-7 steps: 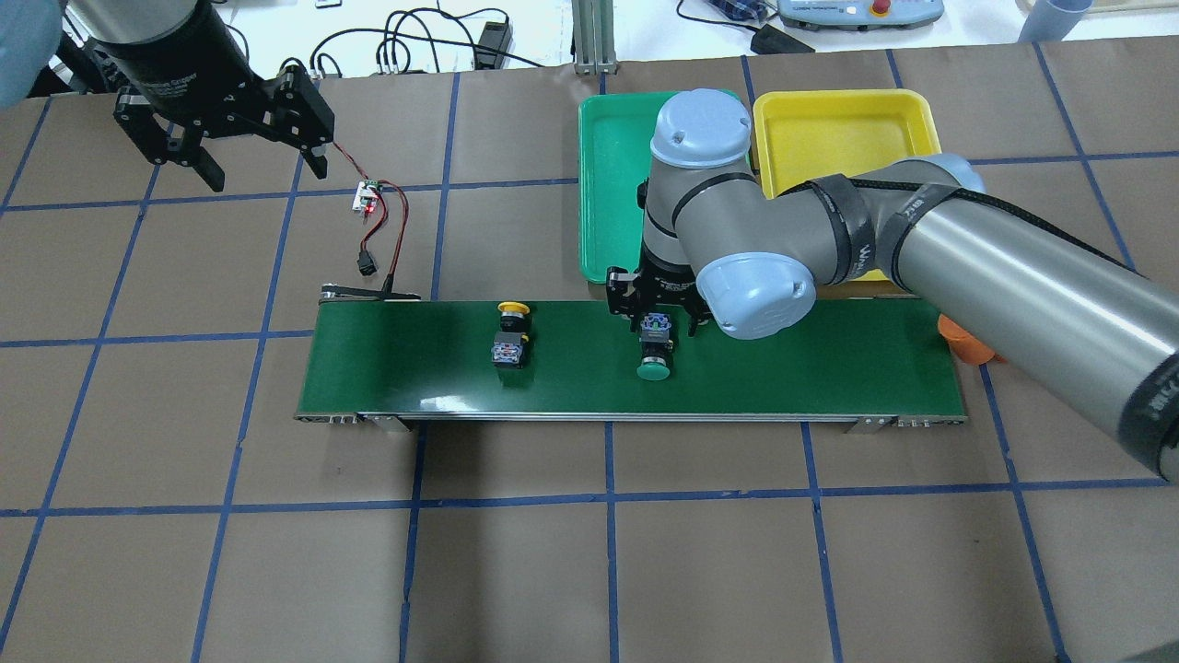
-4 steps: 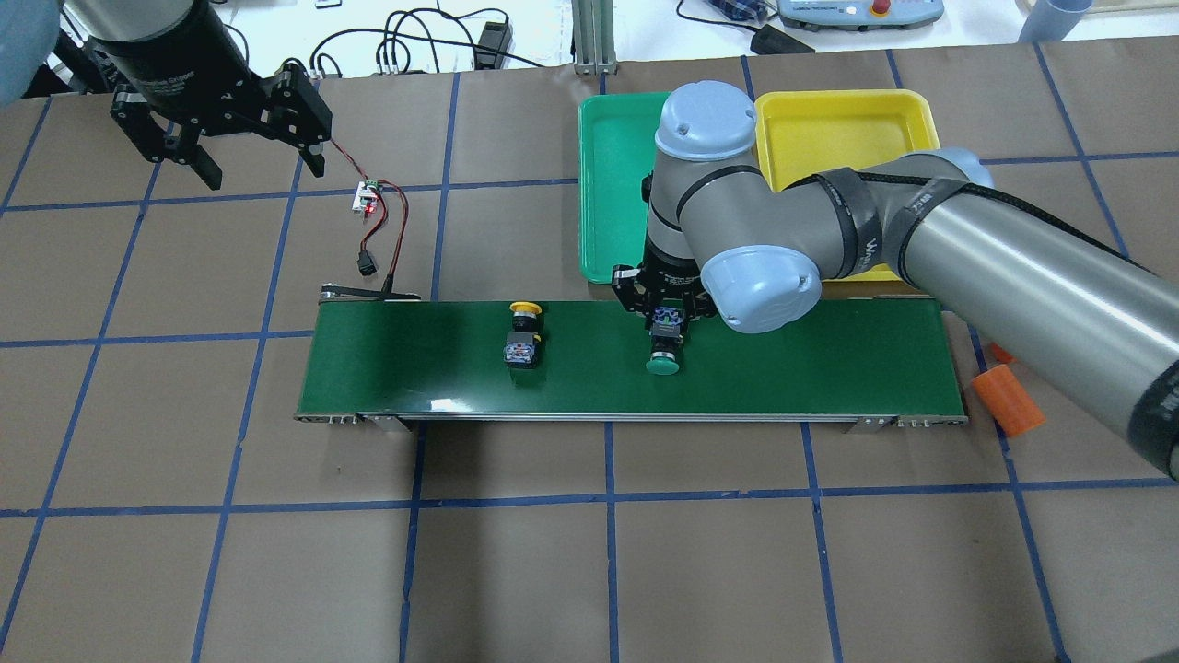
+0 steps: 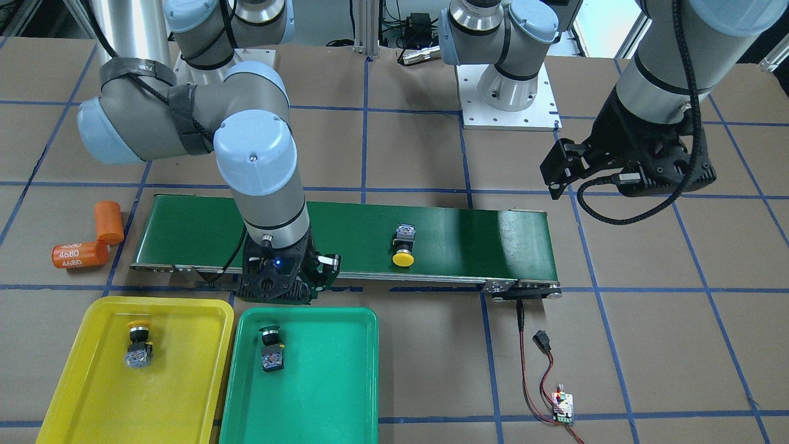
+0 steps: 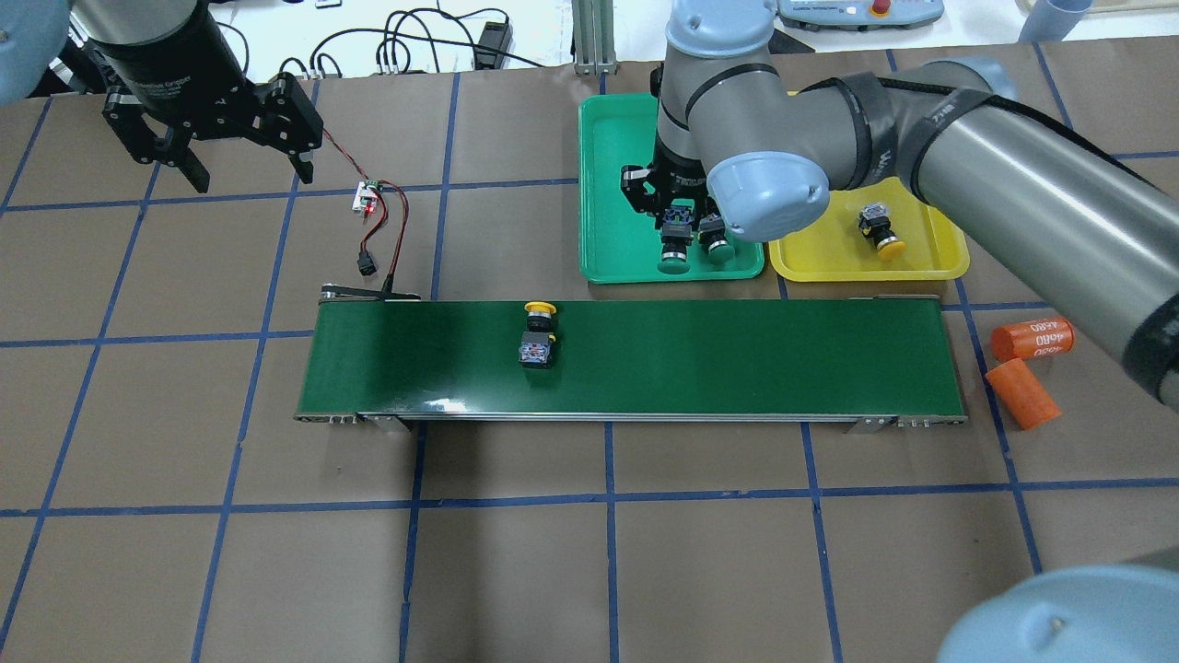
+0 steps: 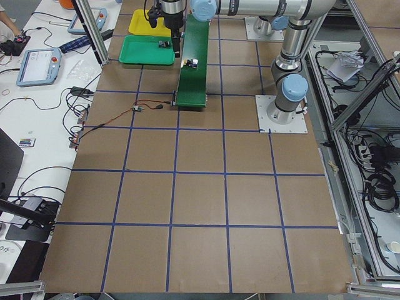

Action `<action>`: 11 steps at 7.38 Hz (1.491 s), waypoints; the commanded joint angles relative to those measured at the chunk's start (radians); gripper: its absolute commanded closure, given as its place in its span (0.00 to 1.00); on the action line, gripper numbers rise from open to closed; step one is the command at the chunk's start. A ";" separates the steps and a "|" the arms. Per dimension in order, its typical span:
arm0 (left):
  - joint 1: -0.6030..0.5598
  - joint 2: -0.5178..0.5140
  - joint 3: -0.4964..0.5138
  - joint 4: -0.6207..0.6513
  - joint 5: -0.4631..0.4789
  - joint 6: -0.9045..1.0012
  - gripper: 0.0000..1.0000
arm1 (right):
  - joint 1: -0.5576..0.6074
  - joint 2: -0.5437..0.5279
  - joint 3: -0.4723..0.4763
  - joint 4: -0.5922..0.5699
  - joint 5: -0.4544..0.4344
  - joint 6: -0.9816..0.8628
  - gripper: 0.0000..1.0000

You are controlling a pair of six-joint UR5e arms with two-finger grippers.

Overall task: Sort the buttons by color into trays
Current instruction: 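Carry the green-capped button into the green tray and release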

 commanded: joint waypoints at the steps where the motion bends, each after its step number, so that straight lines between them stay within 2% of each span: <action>1: 0.002 -0.009 -0.001 -0.001 0.002 0.000 0.00 | -0.011 0.116 -0.085 -0.115 -0.002 -0.094 1.00; 2: -0.002 -0.012 -0.004 0.004 -0.017 -0.009 0.00 | -0.011 0.167 -0.081 -0.188 -0.002 -0.102 1.00; 4: -0.002 0.004 -0.012 -0.009 -0.030 0.001 0.00 | -0.011 0.197 -0.067 -0.205 -0.004 -0.157 1.00; 6: -0.002 0.004 -0.004 -0.010 -0.025 0.032 0.00 | -0.013 0.197 -0.065 -0.198 -0.009 -0.157 0.01; 8: 0.001 0.012 -0.022 -0.009 -0.028 0.044 0.00 | -0.014 0.159 -0.064 -0.168 -0.010 -0.140 0.00; 11: -0.001 0.015 -0.022 -0.009 -0.031 0.044 0.00 | -0.091 -0.053 -0.062 0.184 -0.025 -0.134 0.00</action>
